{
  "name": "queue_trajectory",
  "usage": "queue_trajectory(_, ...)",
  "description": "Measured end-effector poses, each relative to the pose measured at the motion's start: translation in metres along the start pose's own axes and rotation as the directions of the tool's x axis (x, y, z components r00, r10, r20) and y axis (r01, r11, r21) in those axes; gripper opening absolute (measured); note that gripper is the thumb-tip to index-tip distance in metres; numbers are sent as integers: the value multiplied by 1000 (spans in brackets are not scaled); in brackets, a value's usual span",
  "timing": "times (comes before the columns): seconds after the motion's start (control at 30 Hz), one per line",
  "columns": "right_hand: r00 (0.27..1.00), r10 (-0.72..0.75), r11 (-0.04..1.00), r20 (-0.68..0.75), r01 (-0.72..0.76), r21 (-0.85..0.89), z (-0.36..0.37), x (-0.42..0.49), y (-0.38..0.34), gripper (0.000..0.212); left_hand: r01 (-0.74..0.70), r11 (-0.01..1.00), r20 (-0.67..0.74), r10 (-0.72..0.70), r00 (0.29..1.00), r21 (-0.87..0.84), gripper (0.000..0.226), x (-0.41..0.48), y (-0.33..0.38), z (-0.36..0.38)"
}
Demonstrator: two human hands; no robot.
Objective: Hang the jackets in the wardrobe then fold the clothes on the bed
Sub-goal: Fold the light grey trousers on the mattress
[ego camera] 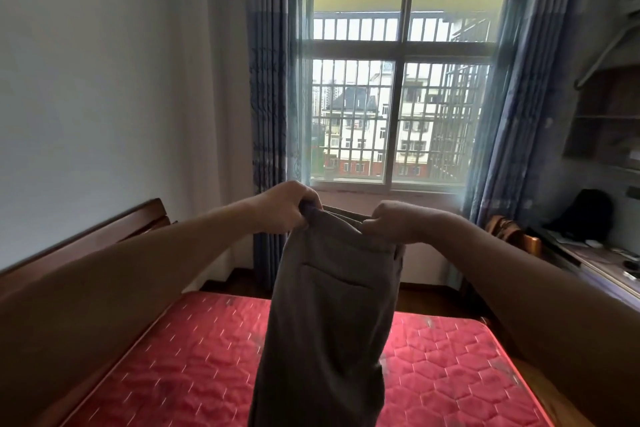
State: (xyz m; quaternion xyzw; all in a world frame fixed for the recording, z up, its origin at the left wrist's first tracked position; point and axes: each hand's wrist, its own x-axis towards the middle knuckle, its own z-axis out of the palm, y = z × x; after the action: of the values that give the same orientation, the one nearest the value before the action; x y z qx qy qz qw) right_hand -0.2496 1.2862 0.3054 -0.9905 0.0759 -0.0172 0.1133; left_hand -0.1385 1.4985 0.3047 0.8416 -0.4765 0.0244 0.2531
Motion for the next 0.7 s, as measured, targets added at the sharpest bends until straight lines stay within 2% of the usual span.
queue_trajectory(0.1, 991, 11, 1000, 135, -14, 23, 4, -6, -4, 38, -13, 1000, -4, 13, 1000, 21, 39, -1, -6, -5)
queue_trajectory(0.2, 980, 20, 991, 200, 8, -135, 13, -9, -8, 33, -15, 999, -10, 15, 1000, 41, 38, -5, -13, -9)
queue_trajectory(0.27, 990, -29, 975, 137, 58, -214, 19, -7, -10, 25, -22, 997, 3, 21, 1000, 68, 37, -9, -16, -14)
queue_trajectory(0.4, 968, -247, 957, -45, 236, -170, 24, -2, -16, 18, -10, 996, -10, 11, 1000, 87, 34, -20, -22, -32)
queue_trajectory(0.6, 905, -395, 918, -158, 382, -107, 24, 6, -24, 34, 18, 984, 32, -24, 999, 180, 27, -34, -34, -50)
queue_trajectory(0.7, 862, -437, 896, -256, 442, -42, 23, 8, -29, 39, 48, 987, 45, -55, 997, 153, 26, -40, -40, -46)
